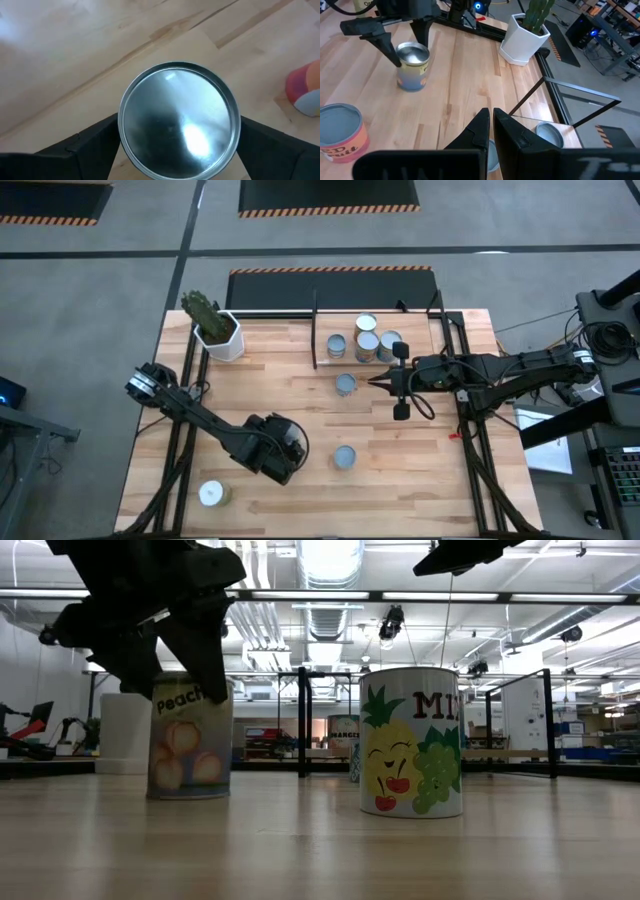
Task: Pick and place cans onto a shelf
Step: Put the canned peaches on the shelf
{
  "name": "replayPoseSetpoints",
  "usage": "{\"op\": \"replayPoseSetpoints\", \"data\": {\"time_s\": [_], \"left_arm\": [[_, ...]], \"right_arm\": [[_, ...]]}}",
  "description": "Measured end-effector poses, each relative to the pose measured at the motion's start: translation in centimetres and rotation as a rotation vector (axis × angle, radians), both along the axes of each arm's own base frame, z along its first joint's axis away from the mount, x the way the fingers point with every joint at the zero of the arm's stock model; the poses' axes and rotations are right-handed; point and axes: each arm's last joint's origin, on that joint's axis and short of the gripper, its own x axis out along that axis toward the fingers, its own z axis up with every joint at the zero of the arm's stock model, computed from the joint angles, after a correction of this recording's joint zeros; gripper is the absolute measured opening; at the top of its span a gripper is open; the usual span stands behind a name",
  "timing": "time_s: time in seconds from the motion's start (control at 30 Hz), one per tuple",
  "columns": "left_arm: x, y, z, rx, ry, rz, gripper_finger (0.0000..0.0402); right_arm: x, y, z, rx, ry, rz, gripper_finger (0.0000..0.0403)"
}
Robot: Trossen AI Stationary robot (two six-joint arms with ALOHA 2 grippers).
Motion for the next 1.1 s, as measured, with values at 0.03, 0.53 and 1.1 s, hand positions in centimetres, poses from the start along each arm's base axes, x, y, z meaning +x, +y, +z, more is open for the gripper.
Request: {"op": "replayPoseSetpoints", "data": {"time_s": [0.03, 0.53, 1.1], "left_arm": [[0.0, 0.0, 0.0, 0.002, 0.002, -0.005, 0.0341], [-2.0, -1.3, 4.3, 0.244, -0.043, -0.372, 0.0339], [-5.3, -3.3, 9.4, 0.944, -0.091, -0.565, 0.0255]], "right_arm": [[0.0, 0.0, 0.0, 0.0, 0.0, 0.0, 0.0012], [0.1, 0.0, 0.2, 0.045, -0.032, -0.019, 0.0012], [5.6, 2.8, -1.6, 0.115, -0.096, 0.034, 0.0012]]}}
